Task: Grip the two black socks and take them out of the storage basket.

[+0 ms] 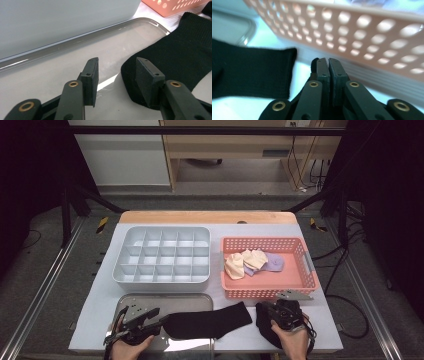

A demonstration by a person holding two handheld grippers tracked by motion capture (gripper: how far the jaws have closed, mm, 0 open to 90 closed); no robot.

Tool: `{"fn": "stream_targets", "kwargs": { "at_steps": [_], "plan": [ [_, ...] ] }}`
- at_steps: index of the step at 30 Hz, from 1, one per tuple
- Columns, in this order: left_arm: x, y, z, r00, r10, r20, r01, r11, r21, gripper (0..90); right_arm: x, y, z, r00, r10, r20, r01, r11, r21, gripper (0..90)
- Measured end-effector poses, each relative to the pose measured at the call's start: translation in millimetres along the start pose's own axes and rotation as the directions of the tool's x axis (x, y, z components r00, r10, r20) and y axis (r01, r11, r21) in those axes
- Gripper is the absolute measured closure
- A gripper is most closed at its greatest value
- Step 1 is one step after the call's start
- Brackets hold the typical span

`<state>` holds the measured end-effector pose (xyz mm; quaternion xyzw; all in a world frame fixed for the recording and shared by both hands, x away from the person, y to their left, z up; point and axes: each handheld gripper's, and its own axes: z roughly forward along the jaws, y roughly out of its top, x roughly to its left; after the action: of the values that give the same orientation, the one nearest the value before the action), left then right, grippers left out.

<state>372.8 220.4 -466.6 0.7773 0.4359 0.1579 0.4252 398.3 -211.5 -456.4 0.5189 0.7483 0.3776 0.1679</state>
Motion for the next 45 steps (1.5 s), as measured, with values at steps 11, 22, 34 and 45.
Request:
{"fn": "stream_targets", "kwargs": {
  "at_steps": [11, 22, 34, 45],
  "plan": [
    [0.6, 0.2, -0.6, 1.0, -0.005, 0.001, 0.005, 1.0, -0.006, 53.0, 4.4, 10.7, -23.7, 0.9997, -0.019, 0.013, 0.021, 0.993, -0.114, 88.2],
    [0.8, 0.4, -0.3, 1.0, -0.008, 0.002, 0.008, 0.9999, -0.009, 52.9, 4.7, 13.6, -39.2, 0.9999, 0.002, 0.012, 0.0, 0.983, -0.185, 88.4],
    [1.0, 0.5, -1.2, 1.0, -0.006, 0.0, 0.006, 0.9999, -0.01, 52.7, 60.7, 0.7, 11.3, 0.9723, -0.094, -0.214, 0.096, 0.995, -0.001, 88.0],
    [1.7, 0.6, -1.5, 0.9999, -0.011, 0.0, 0.011, 0.9998, -0.015, 52.4, 41.9, 7.7, -5.2, 0.974, -0.062, -0.218, 0.048, 0.996, -0.069, 77.2]
  ]
}}
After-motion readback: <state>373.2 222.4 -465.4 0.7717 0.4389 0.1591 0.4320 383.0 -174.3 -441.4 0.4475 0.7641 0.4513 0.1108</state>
